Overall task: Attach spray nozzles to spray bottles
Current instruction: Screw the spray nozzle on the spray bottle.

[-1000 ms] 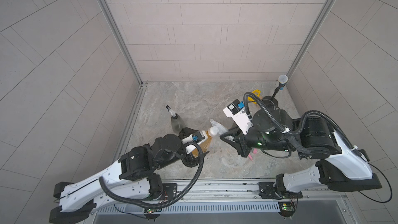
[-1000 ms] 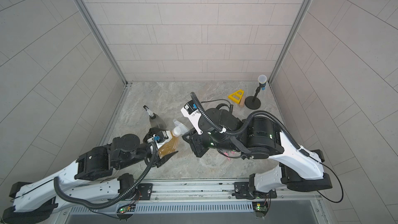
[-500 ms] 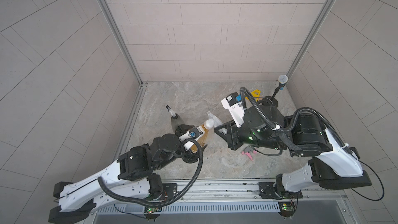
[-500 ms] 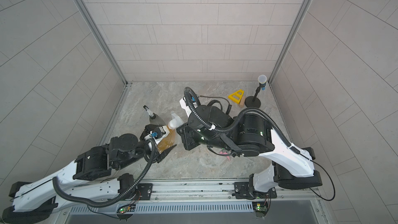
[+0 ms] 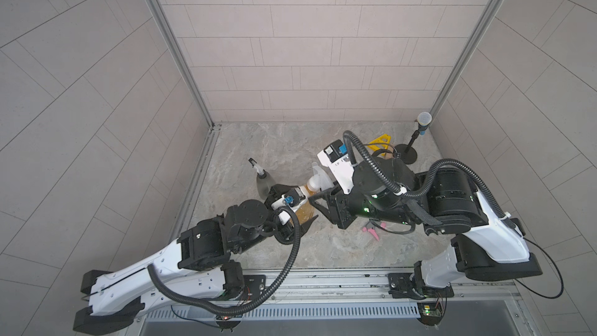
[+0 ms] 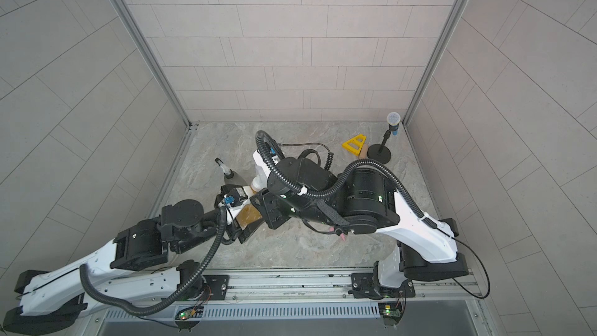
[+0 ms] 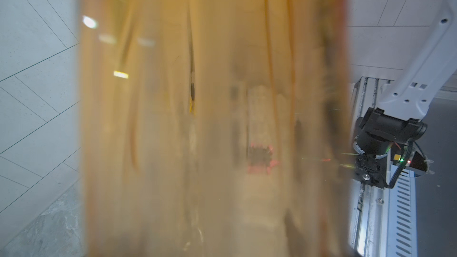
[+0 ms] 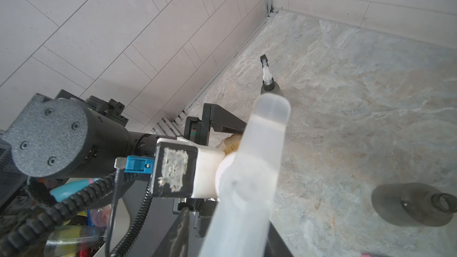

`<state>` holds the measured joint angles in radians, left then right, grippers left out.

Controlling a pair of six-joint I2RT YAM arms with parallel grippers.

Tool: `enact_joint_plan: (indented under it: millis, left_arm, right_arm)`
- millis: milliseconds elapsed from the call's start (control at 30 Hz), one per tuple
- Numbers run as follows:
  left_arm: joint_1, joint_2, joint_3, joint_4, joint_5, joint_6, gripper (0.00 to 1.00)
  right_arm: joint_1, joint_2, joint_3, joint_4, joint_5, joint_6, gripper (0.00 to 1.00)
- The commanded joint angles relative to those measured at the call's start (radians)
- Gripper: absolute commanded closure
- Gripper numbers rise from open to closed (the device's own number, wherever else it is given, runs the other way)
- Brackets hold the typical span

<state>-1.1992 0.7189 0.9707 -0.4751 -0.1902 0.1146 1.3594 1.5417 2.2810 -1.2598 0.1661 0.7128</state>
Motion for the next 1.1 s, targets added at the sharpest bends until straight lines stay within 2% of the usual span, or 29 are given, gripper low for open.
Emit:
enact_joint_plan:
  millis: [0,100,233,467,567,667,833,1067]
  left_arm:
    - [-0.008,-0.010,0.021,0.071,0.012,-0.014,1.00]
    - [-0.008,-0.019,0.016,0.088,0.005,-0.028,1.00]
    - [-0.008,-0.039,-0.010,0.130,-0.010,-0.057,1.00]
    - [-0.008,-0.067,-0.073,0.227,-0.030,-0.102,1.00]
    - [-0.008,-0.074,-0.088,0.250,-0.050,-0.111,1.00]
    - [-0.007,-0.098,-0.120,0.285,-0.047,-0.119,1.00]
    - [-0.008,-0.159,-0.163,0.342,0.047,-0.140,1.00]
    - [-0.008,-0.186,-0.194,0.378,0.193,-0.154,1.00]
  right_arm:
    - [0.012,-0.024,0.015,-0.004,0.027,-0.033,0.51]
    - [0.017,-0.036,0.015,0.002,0.032,-0.046,0.45]
    - [0.031,-0.057,0.016,0.026,0.035,-0.080,0.30]
    - [0.071,-0.091,0.020,0.052,0.025,-0.163,0.21]
    - [0.106,-0.119,0.012,0.064,0.037,-0.216,0.21]
    - [0.178,-0.179,-0.040,0.091,0.124,-0.287,0.26]
    - [0.179,-0.376,-0.343,0.258,0.252,-0.384,0.42]
    - [0.171,-0.402,-0.442,0.368,0.362,-0.517,0.40]
